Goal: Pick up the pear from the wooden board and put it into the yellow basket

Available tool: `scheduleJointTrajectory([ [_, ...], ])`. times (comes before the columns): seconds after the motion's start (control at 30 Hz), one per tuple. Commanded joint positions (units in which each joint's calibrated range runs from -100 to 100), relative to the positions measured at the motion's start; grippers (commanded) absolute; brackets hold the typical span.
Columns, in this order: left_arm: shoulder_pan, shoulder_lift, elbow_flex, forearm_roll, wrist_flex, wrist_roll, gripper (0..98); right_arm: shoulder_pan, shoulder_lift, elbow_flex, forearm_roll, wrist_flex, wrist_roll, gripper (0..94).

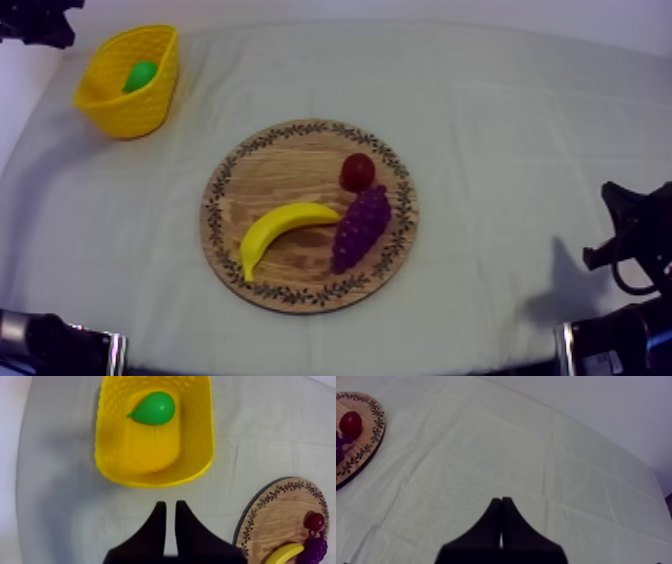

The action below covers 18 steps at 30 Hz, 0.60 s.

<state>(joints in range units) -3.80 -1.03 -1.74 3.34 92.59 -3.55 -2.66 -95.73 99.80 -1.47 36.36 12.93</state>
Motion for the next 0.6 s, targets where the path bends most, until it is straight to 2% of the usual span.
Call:
scheduleJointTrajectory([
  [0.0,0.1,-1.1,0.7,0.25,-0.2,-2.5,4.7,0.0,0.0,0.0,0.0,0.0,0.0,0.4],
  [0.17,0.2,-4.1,3.9,1.92,-2.4,-5.3,3.2,0.0,0.0,0.0,0.0,0.0,0.0,0.4],
  [0.43,1.3,-10.9,9.4,2.61,-9.3,-4.8,0.3,0.0,0.0,0.0,0.0,0.0,0.0,0.4],
  [0.57,1.6,-15.9,14.1,2.30,-13.7,-4.7,0.1,0.0,0.0,0.0,0.0,0.0,0.0,0.4],
])
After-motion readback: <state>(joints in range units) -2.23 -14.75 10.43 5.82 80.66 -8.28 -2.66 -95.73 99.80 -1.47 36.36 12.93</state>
